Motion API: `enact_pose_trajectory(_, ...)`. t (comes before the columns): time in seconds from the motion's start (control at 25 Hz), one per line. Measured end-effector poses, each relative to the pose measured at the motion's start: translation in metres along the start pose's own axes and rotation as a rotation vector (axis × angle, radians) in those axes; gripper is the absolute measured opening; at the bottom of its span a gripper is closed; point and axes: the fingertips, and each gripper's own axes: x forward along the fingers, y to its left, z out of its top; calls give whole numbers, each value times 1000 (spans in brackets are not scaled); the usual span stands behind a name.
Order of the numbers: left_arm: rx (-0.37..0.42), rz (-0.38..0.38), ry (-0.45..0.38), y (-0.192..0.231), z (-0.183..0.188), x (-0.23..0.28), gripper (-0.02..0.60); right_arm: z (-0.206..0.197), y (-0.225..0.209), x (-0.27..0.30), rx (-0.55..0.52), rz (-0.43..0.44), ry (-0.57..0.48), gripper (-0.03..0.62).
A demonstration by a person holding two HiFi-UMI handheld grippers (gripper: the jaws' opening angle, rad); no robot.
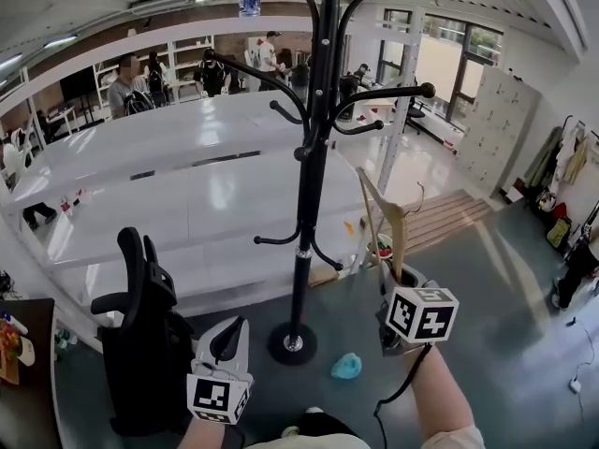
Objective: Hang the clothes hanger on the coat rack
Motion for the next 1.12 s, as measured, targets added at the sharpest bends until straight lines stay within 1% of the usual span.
enact_pose_trajectory(0.32,-3,30,-3,16,-2,29,0,43,4,56,-17,41,6,26)
enact_pose_trajectory(0.6,1,30,3,20,-3,59,0,68,8,114,-78,69,67,27)
enact_pose_trajectory(0.76,-2,36,15,23,-11,65,0,70,13,139,-73,96,100,28)
enact_pose_trajectory(0.92,-3,37,25,24,-14,68,0,63,16,162,-53,116,161,26)
enact_pose_trajectory(1.04,-4,36,32,26,-17,68,0,55,15,174,-38,119,201,27)
enact_pose_trajectory(1.12,-10,38,38,27,-20,68,0,51,15,178,-31,116,209,27)
